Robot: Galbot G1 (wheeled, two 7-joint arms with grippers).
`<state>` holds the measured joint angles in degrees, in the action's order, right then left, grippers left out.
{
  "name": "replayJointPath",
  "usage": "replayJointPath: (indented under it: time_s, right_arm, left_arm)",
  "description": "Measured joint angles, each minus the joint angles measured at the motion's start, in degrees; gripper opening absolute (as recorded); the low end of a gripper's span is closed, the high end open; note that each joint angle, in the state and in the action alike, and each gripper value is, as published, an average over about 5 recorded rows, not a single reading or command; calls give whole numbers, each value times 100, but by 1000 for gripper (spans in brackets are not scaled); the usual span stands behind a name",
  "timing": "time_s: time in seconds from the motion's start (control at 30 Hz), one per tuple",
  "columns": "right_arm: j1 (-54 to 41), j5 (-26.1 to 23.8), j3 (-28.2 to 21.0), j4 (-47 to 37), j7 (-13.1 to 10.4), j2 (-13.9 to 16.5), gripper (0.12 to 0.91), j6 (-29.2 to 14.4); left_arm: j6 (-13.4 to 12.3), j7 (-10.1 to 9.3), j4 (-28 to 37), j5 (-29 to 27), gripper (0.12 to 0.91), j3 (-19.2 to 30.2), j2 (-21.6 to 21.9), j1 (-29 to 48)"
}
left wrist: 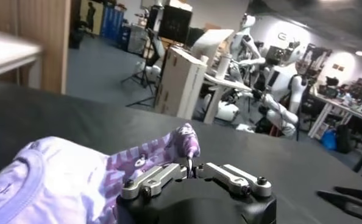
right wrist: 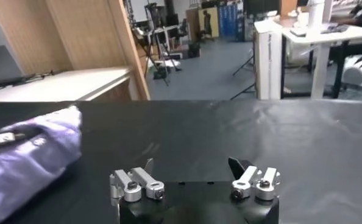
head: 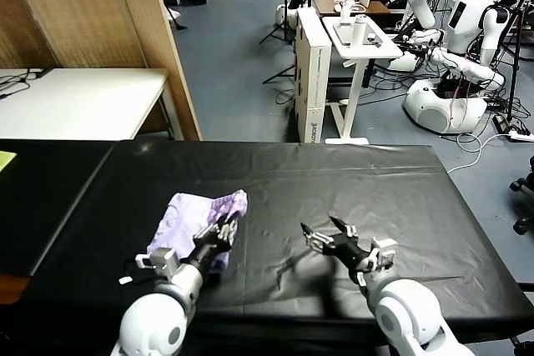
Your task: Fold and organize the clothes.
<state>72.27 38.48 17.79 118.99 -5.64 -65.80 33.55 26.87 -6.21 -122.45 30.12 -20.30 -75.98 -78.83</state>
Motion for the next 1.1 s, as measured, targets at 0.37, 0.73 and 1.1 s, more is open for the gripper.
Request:
replayJointPath:
  time_s: [0.37, 0.73, 1.1]
  right_arm:
    - [-520, 1214, -676, -344, -386, -342, 907, 375]
    - [-869, 1466, -1122, -918, -362, -740, 829, 382]
    - [-935, 1056, -905, -938, -355, -435, 209, 374]
  left_arm:
    - [-135, 61, -337, -6, 898, -330, 174, -186]
    - [-222, 53, -355, -291, 907, -531, 116, -363]
    - [-266, 53, -314, -372, 907, -618, 62, -401]
